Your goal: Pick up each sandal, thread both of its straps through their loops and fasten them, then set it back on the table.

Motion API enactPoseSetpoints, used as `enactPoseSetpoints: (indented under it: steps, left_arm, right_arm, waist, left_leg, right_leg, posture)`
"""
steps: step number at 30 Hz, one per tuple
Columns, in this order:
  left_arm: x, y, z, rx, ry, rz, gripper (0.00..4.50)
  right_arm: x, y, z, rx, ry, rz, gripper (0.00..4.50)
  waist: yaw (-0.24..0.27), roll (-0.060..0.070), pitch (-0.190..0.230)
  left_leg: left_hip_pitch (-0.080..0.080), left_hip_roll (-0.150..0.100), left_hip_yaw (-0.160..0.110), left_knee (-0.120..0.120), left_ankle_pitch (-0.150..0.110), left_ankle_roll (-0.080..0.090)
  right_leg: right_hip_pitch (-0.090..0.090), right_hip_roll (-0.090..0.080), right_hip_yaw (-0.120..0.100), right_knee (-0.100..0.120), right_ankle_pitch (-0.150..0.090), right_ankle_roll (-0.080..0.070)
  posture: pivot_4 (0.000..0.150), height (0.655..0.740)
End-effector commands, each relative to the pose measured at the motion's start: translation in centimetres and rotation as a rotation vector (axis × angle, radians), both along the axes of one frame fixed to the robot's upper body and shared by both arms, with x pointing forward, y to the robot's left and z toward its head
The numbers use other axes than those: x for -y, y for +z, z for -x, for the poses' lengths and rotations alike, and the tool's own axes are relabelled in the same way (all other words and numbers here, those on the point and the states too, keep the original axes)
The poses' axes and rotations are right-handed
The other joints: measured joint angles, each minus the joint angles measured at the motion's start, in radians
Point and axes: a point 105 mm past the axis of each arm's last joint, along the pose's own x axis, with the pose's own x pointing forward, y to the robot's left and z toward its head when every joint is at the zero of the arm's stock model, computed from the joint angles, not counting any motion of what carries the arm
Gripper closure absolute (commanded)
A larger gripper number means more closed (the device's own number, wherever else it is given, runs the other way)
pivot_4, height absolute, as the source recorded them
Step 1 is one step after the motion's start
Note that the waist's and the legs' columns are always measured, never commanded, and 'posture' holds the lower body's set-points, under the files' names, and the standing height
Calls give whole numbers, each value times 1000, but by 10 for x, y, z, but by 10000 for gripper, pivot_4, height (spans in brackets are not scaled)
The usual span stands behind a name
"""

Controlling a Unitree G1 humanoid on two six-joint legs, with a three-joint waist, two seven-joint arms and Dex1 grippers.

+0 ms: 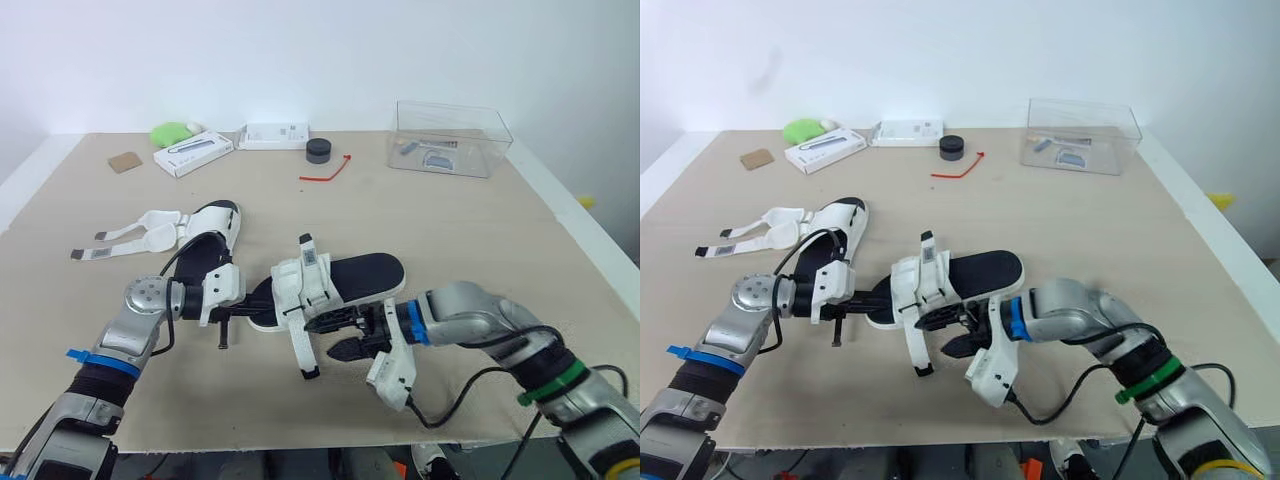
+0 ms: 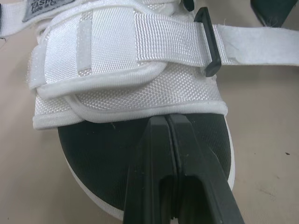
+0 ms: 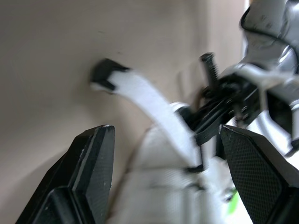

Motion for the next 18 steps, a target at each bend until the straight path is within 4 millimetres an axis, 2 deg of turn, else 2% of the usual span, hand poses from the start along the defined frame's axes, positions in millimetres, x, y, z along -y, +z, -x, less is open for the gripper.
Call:
enactPoseSetpoints:
  steps: [1, 5, 13, 14, 15, 17, 18]
  left_arm:
    - [-5, -31, 9, -103, 10, -90, 45000]
    - [-5, -31, 9, -104, 15, -88, 45000]
    - [-7, -33, 12, -108, 25, -91, 45000]
    - [-7, -33, 12, -108, 26, -91, 45000]
    - [-7, -33, 12, -109, 26, -91, 45000]
    - [-7, -33, 12, -109, 28, -93, 45000]
    - [-7, -33, 13, -109, 29, -94, 45000]
  right_arm:
    - [-9, 0, 0, 25, 47, -6, 6527]
    - [-18, 1, 6, -7, 84, -26, 6527]
    - [-22, 2, 7, -62, 83, -24, 6527]
    - [-22, 1, 8, -77, 80, -18, 10415]
    - [-23, 0, 8, -94, 77, -19, 11980]
    - [-23, 0, 9, -109, 73, -19, 18361]
    - [-23, -1, 9, -112, 71, -17, 22791]
  waist:
    - [0, 0, 0]
    - [1, 0, 0]
    - [0, 0, 0]
    - [0, 0, 0]
    - [0, 0, 0]
    - [0, 0, 0]
    - [0, 0, 0]
  left_leg:
    - [0, 0, 0, 0, 0, 0]
    - [0, 1, -1, -1, 0, 0]
    - [4, 1, 0, -1, 0, 0]
    - [6, 2, 0, -1, 0, 0]
    - [6, 2, -1, -1, 0, 0]
    - [8, 2, -1, -2, 0, 0]
    - [8, 3, -1, -2, 0, 0]
  right_leg:
    - [0, 0, 0, 0, 1, -3]
    - [0, 0, 1, 1, 2, -8]
    - [4, 0, 1, 1, 2, -9]
    - [5, 1, 1, 1, 1, -10]
    - [6, 1, 1, 1, 1, -10]
    - [7, 2, 1, 1, 1, -10]
    - [7, 2, 1, 1, 1, -10]
  posture:
    - [1500, 7400]
    - [1500, 7400]
    - [1500, 7400]
    - [1500, 7400]
    - [1500, 7400]
    - [1500, 7400]
    - [1500, 7400]
